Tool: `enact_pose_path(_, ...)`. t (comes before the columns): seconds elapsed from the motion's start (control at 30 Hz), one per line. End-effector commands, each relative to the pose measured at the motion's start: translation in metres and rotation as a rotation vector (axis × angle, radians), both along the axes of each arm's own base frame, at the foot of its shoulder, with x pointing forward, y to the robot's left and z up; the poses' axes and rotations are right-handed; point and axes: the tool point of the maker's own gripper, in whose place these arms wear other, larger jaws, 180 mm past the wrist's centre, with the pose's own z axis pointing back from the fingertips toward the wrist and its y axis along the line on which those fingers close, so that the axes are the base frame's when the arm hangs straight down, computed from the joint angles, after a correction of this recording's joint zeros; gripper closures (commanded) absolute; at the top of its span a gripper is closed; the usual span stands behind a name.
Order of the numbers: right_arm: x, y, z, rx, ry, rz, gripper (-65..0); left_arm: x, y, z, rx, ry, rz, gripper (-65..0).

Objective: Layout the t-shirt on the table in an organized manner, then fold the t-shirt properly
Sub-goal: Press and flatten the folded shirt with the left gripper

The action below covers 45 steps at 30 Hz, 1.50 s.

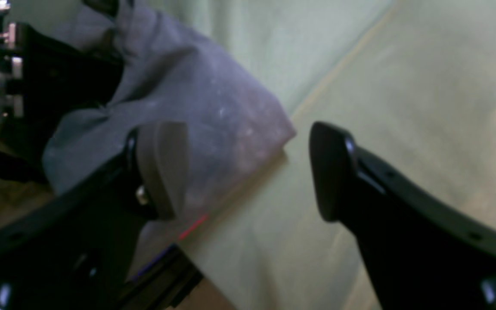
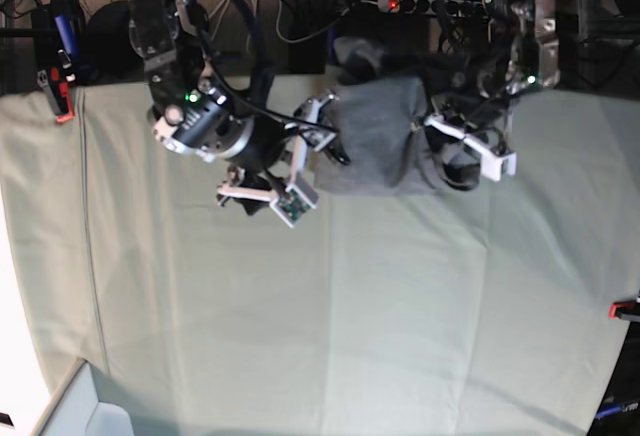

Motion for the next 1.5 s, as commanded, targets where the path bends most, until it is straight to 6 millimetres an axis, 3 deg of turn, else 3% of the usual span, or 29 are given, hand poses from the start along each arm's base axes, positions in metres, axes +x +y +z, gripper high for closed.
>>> enact_pose_path(0.0,0.009,0.000,0.014,0.030,-0.047,-0.001,-44.1,0.013,-0.006,0.008,0.027,-0.032,-0.041,0.0)
enact_pose_path(0.07,0.018,-0.012,0.016,0.024,-0.059,-0.039,-44.1,0.027,-0.020,0.016,0.082,-0.071,-0.151,0.0)
enact_pose_path(0.23,0.039,-0.051,0.021,0.009,-0.083,-0.155,-44.1,0.067,-0.079,0.042,0.236,-0.204,-0.497,0.0)
enact_pose_path(0.33,0.052,-0.089,0.025,-0.004,-0.099,-0.266,-44.1,0.091,-0.114,0.066,0.303,-0.305,-0.647,0.0)
enact_pose_path(0.5,0.067,-0.148,0.034,-0.021,-0.128,-0.433,-44.1,0.126,-0.152,0.089,0.424,-0.404,-0.815,0.0)
enact_pose_path(0.7,0.064,-0.203,0.036,-0.043,-0.134,-0.585,-44.1,0.135,-0.202,0.077,0.481,-0.421,-0.990,0.0)
enact_pose_path(0.83,0.061,-0.216,0.035,-0.048,-0.131,-0.624,-44.1,0.116,-0.235,0.065,0.410,-0.504,-1.153,0.0)
enact_pose_path(1.0,0.055,-0.219,0.030,-0.057,-0.116,-0.628,-44.1,0.121,-0.240,0.059,0.559,-0.587,-1.250,-2.8)
enact_pose_path(1.17,0.055,-0.216,0.029,-0.053,-0.113,-0.623,-44.1,0.131,-0.232,0.061,0.677,-0.624,-1.280,-21.7)
enact_pose_path(1.23,0.056,-0.214,0.029,-0.050,-0.113,-0.622,-44.1,0.144,-0.227,0.071,0.689,-0.639,-1.231,-26.5)
enact_pose_path(1.47,0.056,-0.215,0.029,-0.052,-0.114,-0.621,-44.1,0.188,-0.204,0.123,0.679,-0.722,-1.032,-27.6)
